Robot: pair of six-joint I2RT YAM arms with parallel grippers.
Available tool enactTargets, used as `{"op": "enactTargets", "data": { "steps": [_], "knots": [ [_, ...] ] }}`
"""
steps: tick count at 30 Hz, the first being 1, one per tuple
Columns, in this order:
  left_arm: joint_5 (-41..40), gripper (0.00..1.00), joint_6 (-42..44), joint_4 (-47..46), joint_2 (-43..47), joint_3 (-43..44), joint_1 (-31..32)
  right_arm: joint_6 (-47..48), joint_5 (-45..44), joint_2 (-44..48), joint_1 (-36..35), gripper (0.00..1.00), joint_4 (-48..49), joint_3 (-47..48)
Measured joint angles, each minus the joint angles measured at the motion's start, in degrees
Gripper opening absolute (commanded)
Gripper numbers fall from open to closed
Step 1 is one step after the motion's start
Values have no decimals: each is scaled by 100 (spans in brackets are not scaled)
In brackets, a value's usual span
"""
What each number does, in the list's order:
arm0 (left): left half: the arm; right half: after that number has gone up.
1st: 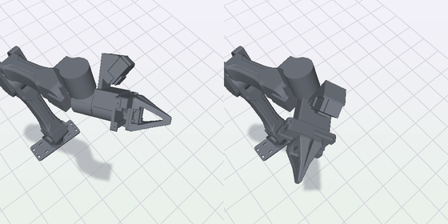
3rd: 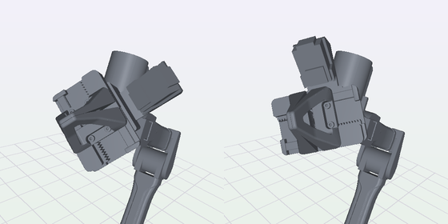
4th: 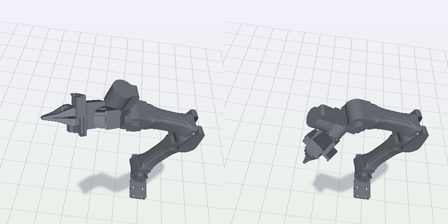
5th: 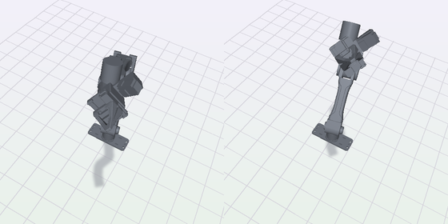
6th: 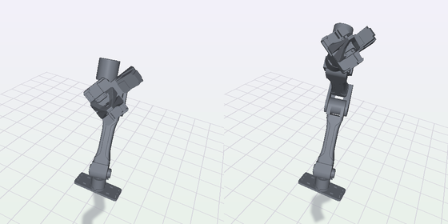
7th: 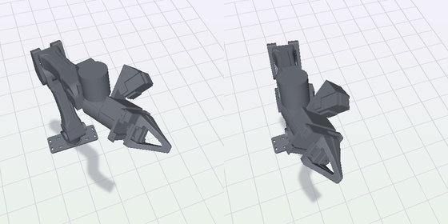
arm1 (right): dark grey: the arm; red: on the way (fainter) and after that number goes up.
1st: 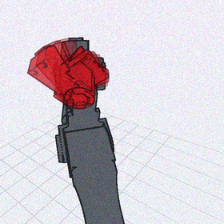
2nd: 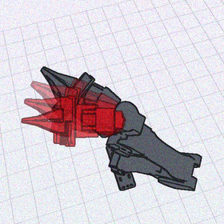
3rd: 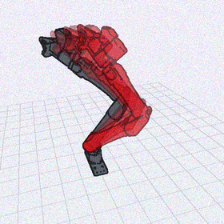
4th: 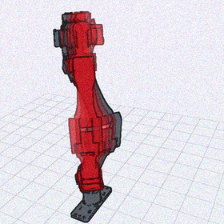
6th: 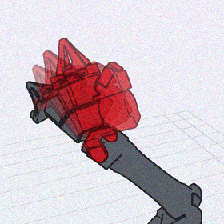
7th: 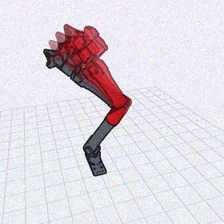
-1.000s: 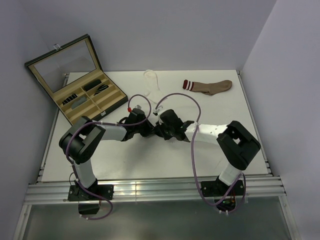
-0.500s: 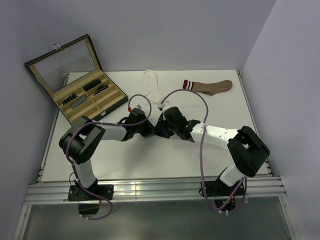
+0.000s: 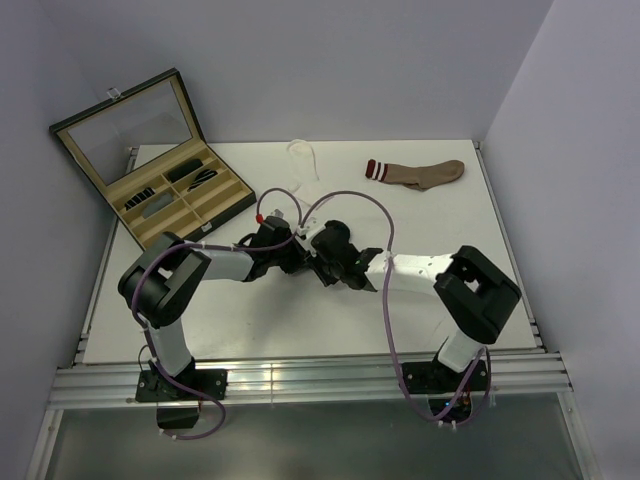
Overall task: Roll the socks
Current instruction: Roll the sock at the center of the board.
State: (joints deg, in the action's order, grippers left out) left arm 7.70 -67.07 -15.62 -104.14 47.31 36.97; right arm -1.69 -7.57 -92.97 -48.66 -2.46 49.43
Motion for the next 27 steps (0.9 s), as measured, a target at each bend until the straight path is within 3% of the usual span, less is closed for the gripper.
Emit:
{"op": "enactTargets", "data": {
  "steps": [27],
  "knots": [
    [26, 7, 24, 15, -50, 61, 0, -55, -411, -437, 0, 41, 229, 7]
  ]
}}
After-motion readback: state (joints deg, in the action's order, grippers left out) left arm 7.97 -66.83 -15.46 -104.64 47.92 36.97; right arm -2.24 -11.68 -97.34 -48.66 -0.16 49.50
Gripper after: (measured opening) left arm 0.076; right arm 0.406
